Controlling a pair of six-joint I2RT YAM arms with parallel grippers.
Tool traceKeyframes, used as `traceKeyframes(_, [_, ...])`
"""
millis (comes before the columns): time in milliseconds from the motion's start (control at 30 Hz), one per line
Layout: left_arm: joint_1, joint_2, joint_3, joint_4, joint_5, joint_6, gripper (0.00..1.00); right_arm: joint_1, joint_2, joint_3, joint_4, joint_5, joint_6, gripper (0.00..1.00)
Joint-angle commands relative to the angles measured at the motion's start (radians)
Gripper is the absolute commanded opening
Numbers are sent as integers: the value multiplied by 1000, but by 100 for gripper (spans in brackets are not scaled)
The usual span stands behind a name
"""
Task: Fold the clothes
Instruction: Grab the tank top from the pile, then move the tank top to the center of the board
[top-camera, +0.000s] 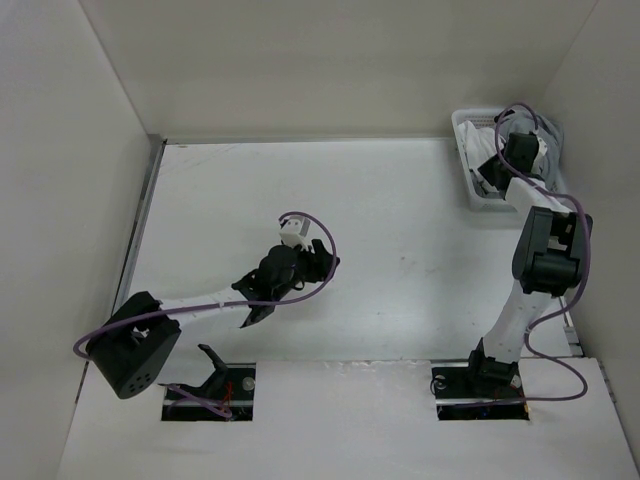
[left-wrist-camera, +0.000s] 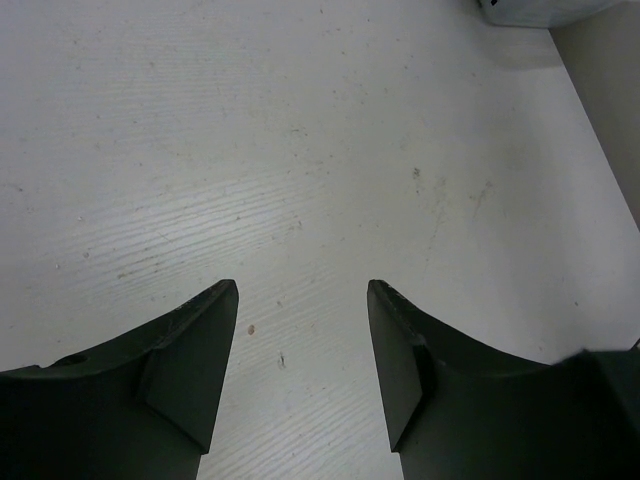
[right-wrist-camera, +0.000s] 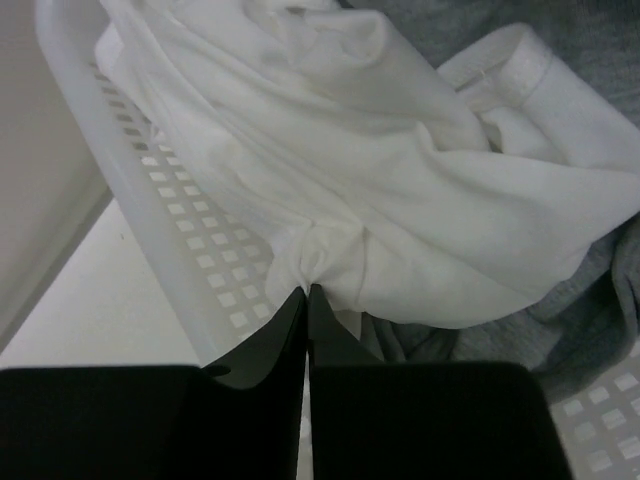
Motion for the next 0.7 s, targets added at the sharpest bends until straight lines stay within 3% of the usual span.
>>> traceKeyframes(0, [9, -4, 1, 57, 16, 2, 53, 9, -31, 44, 91, -20, 2, 2])
traceKeyframes(133, [11, 1, 5, 59, 16, 2, 53, 38, -187, -31, 158, -8, -8, 0])
traceKeyframes(367, [23, -41, 17, 33, 0, -14, 51, 180, -704, -214, 178, 32, -59, 0])
traceKeyframes(533, [66, -154, 15, -41, -24, -41, 51, 408, -982, -185, 67, 49, -99, 1])
traceKeyframes(667, [121, -266, 20, -141, -67, -50, 51, 668, -1059, -85, 11, 49, -137, 1])
